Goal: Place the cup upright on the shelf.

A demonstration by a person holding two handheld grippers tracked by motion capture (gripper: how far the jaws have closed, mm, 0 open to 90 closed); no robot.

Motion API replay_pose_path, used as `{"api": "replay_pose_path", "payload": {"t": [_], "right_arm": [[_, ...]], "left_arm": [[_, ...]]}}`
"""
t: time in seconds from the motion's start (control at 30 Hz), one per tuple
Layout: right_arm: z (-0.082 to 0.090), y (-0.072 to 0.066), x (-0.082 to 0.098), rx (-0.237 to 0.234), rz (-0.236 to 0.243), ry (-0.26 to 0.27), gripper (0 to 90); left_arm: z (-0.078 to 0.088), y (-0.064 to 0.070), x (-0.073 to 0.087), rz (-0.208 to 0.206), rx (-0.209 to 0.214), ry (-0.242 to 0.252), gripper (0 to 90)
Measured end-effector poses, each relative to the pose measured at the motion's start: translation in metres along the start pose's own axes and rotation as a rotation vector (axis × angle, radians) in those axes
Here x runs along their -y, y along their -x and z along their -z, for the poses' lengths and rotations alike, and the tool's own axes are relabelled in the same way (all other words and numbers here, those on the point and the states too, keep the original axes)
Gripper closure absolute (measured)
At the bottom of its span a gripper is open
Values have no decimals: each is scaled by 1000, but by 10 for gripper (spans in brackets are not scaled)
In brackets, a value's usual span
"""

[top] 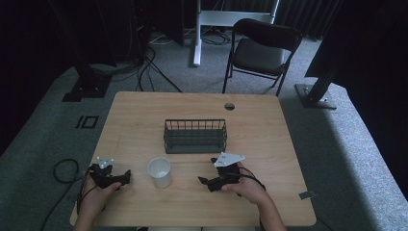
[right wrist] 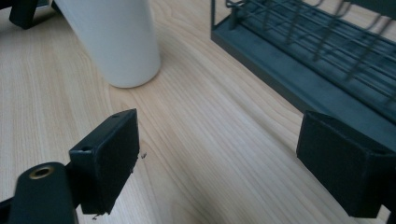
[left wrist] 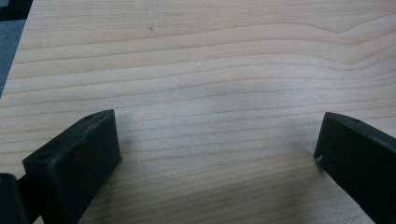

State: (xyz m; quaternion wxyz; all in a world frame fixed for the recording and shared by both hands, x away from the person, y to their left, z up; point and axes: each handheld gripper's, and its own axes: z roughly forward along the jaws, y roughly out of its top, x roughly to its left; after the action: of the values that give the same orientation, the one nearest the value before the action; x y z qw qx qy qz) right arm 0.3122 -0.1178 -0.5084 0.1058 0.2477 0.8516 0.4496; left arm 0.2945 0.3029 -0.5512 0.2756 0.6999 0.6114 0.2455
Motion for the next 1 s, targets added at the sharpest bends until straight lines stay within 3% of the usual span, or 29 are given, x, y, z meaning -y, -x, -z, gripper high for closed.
{"api": "replay_pose_path", "payload": {"t": [0.37, 1.0], "right_arm": [[-21, -16, -11, -49, 28, 18, 131], [-42, -35, -30, -112, 67, 43, 131]], "left_arm": [[0, 0, 0, 0, 0, 0, 4], [0, 0, 0, 1, 0, 1, 4]]}}
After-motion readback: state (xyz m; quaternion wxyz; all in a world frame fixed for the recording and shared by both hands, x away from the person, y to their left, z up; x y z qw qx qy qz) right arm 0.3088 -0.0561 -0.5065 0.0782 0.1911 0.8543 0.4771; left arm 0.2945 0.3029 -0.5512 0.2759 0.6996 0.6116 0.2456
